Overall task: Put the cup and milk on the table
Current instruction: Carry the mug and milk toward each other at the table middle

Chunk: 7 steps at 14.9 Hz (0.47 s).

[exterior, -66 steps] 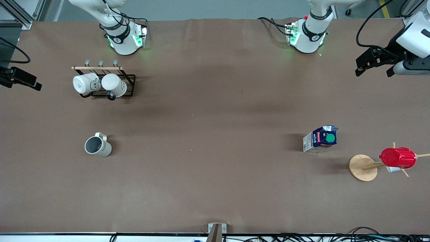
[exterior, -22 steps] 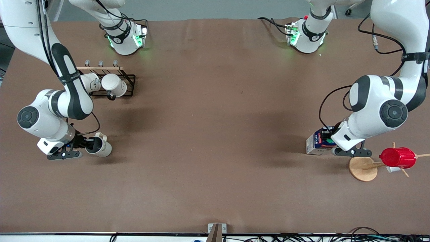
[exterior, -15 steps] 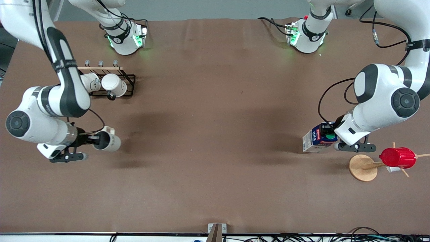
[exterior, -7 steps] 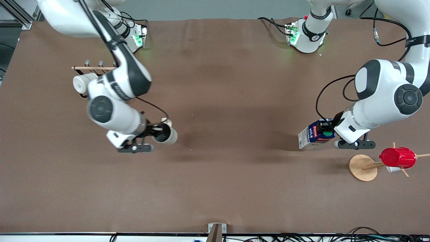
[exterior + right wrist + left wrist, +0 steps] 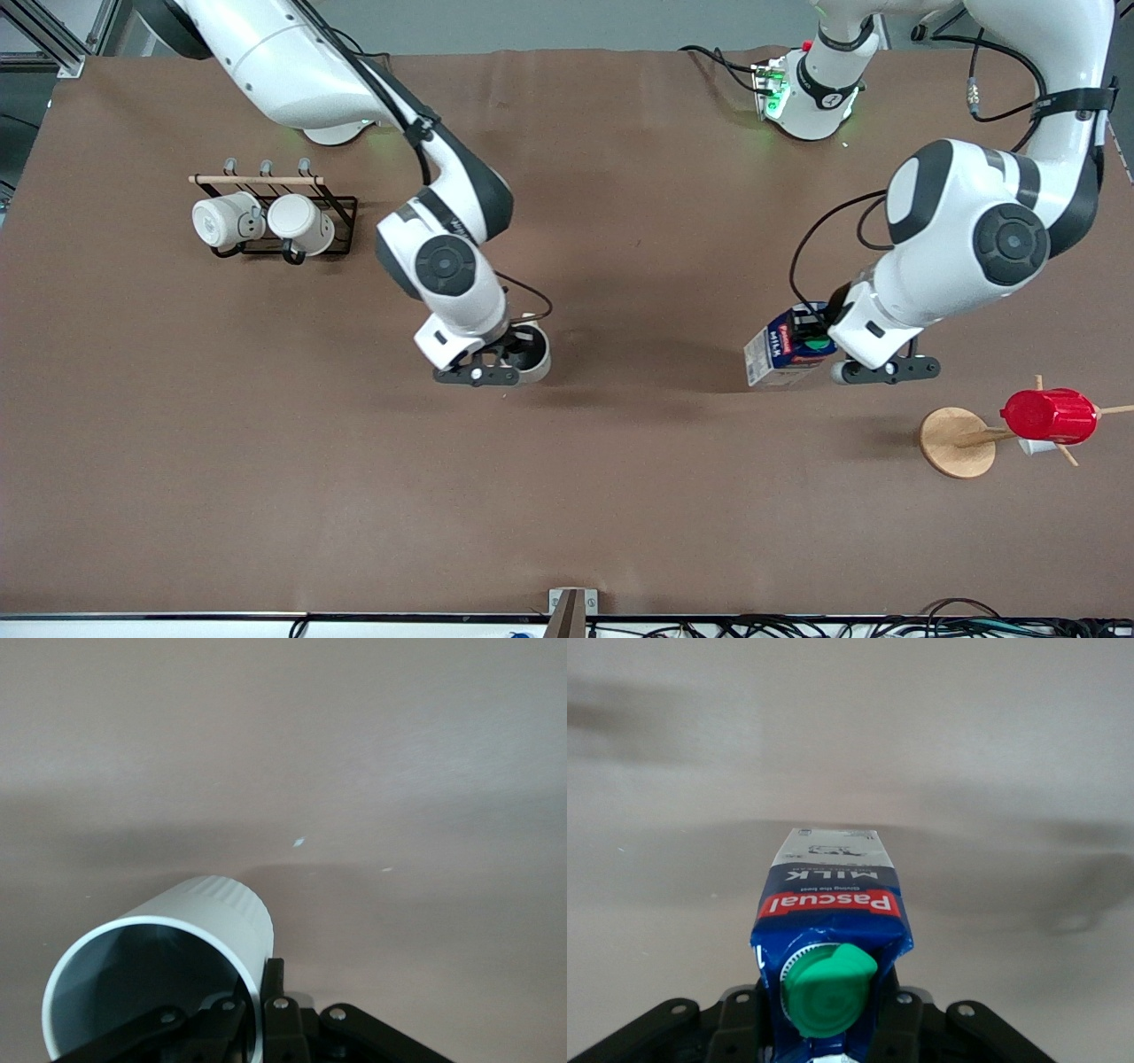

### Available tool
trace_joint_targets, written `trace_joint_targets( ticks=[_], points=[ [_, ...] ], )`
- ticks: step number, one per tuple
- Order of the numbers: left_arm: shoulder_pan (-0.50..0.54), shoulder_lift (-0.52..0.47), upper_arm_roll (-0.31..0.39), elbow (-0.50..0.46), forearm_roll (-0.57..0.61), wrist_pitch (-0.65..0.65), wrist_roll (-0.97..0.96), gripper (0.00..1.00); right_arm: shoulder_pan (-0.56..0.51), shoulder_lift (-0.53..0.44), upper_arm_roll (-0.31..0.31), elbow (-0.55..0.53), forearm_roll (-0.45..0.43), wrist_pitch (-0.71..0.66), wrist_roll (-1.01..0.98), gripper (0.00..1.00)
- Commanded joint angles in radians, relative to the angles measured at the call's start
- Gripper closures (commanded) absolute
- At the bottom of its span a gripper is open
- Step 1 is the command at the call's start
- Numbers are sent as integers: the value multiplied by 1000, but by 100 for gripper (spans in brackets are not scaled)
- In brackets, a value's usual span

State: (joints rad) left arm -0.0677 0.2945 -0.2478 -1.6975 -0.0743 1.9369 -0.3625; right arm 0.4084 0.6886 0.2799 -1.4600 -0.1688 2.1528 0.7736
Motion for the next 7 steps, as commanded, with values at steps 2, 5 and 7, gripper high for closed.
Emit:
trace_joint_targets(
  ticks=[2,5,7],
  points=[
    [-101,51,-5,59,-1,-9,-163,57,38,31,1,20,-52,33,65,99],
    [-145,77,-5,70,-1,-3,-226,57,59,57,1,18,-99,87,113,98],
    [-190,94,-5,71,-2,20,-269,57,59,60,1,18,-106,87,112,92]
  ],
)
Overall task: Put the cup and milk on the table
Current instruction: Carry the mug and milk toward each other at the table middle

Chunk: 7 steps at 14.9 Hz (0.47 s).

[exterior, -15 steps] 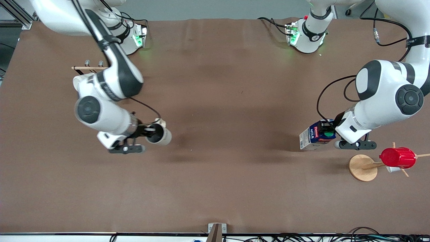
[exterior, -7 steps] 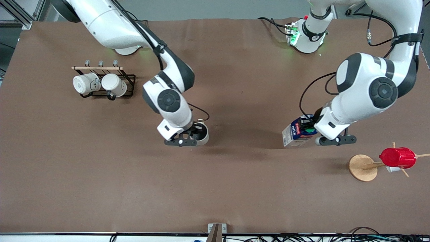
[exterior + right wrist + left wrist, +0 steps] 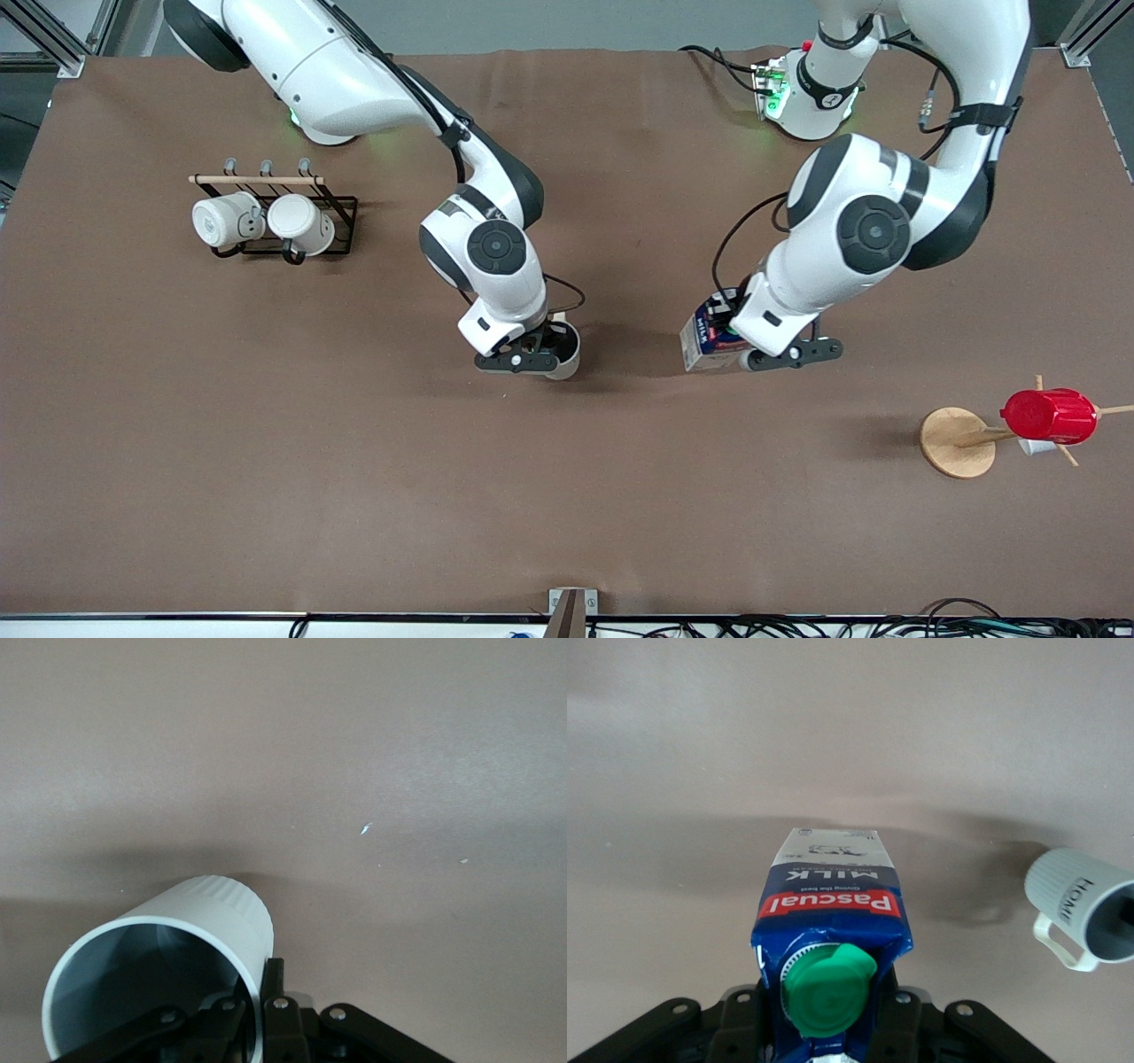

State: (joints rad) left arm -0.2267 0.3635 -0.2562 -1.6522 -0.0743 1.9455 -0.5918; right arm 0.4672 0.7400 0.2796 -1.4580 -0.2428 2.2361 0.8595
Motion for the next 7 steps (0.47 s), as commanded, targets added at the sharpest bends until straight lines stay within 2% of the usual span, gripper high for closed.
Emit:
trace_joint_targets(
  ticks=[1,3,4,5,6,7],
  points=[
    [-45,41,3,29,-4,27,-78,57,1,16,1,16,-35,5,27,86],
    [-77,81,3,72,-1,36,-129,57,4,30,1,16,-38,19,27,77],
    [-101,103,3,97,-1,36,-146,57,4,29,1,16,-36,20,27,68],
    [-114,124,5,118,-1,36,-167,57,4,29,1,16,-36,20,27,54],
    [-115,143,3,140,-1,36,-186,57,4,26,1,16,-35,17,27,31],
    [-125,156,5,153,-2,38,-198,57,2,18,3,16,-33,10,27,13]
  ],
)
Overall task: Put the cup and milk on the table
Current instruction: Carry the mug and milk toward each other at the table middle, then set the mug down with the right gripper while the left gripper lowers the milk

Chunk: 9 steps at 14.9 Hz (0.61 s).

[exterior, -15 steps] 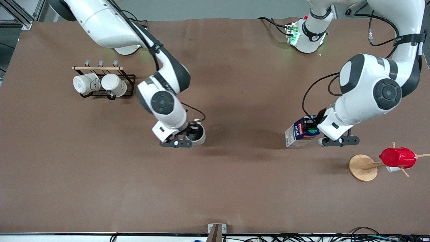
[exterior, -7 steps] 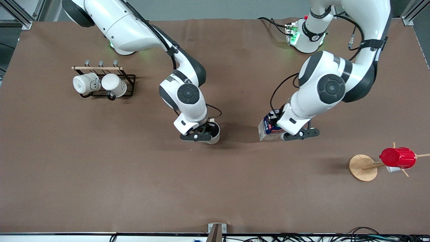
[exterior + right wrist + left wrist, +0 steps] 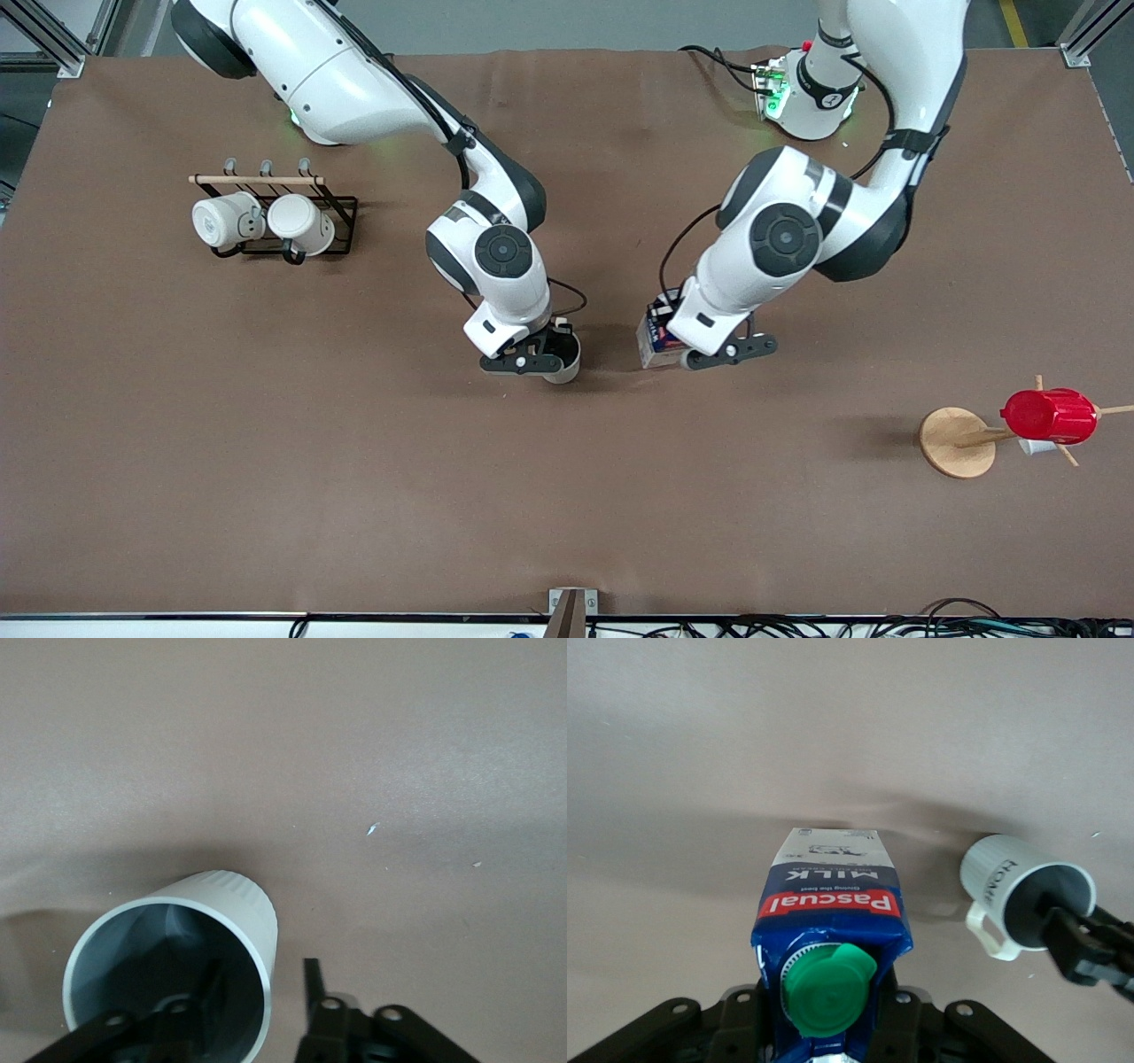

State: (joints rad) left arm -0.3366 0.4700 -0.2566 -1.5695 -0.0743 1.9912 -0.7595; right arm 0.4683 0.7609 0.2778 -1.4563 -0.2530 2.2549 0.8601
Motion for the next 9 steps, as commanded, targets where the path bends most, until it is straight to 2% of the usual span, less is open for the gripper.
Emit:
trace_joint_targets(
  ticks=[1,2,5,9],
  points=[
    [-27,64,5,89,-1,-8,-44,57,-5,-17,10,14,-20,-15,27,0],
    [-36,76,5,104,-1,-8,-61,57,-16,-35,18,13,-19,-43,34,0],
    [-56,98,8,121,-1,3,-77,58,-80,-170,26,11,-18,-223,50,0],
    [-102,145,16,177,-1,17,-144,59,-251,-371,27,-16,-18,-363,33,0]
  ],
)
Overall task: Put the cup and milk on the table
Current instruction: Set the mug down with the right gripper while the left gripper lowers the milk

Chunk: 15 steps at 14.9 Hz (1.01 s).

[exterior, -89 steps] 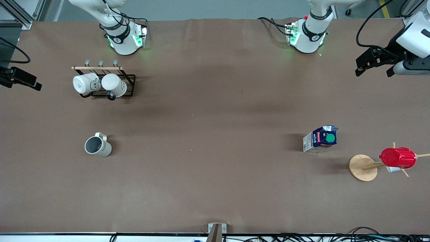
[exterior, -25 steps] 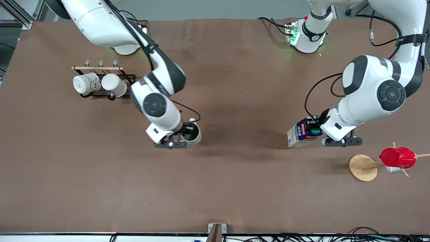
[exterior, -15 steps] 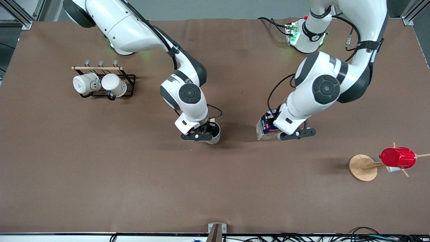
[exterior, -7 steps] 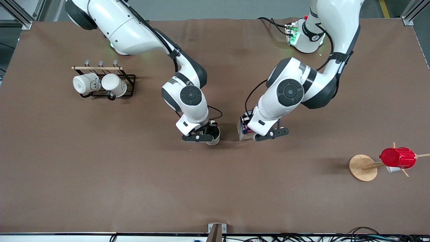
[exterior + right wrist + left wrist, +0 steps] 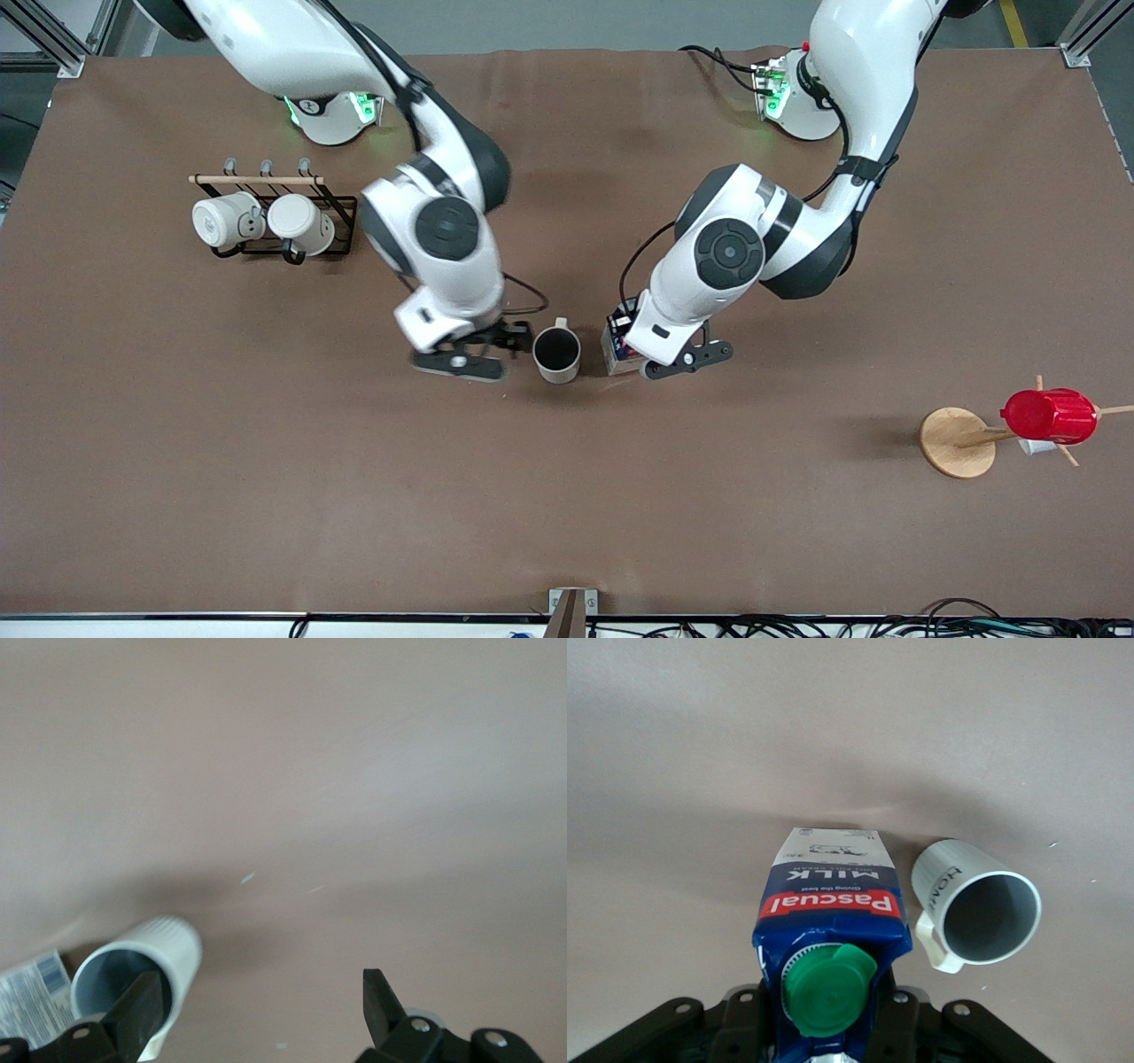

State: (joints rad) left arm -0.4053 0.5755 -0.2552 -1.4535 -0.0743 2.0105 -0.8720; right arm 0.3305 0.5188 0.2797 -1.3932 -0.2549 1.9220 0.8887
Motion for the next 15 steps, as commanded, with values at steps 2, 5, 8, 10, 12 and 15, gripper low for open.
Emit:
trace_joint_targets(
  ticks=[2,5,8,10,12,15],
  points=[
    [-47,55,17,73,4,-3,-41,59,-226,-227,30,-113,-15,-32,-13,0],
    [-70,66,20,73,40,-3,-45,59,-300,-301,6,-113,-11,-90,-104,0],
    [-89,83,27,87,44,1,-67,58,-300,-384,-141,-113,115,-171,-296,0],
    [-96,87,25,88,69,2,-67,34,-300,-420,-236,-112,186,-260,-519,0],
    [-96,87,25,88,103,5,-68,0,-327,-448,-261,-106,230,-364,-638,0],
    [-98,70,25,114,126,-4,-58,0,-349,-490,-281,-107,247,-452,-782,0]
  ],
)
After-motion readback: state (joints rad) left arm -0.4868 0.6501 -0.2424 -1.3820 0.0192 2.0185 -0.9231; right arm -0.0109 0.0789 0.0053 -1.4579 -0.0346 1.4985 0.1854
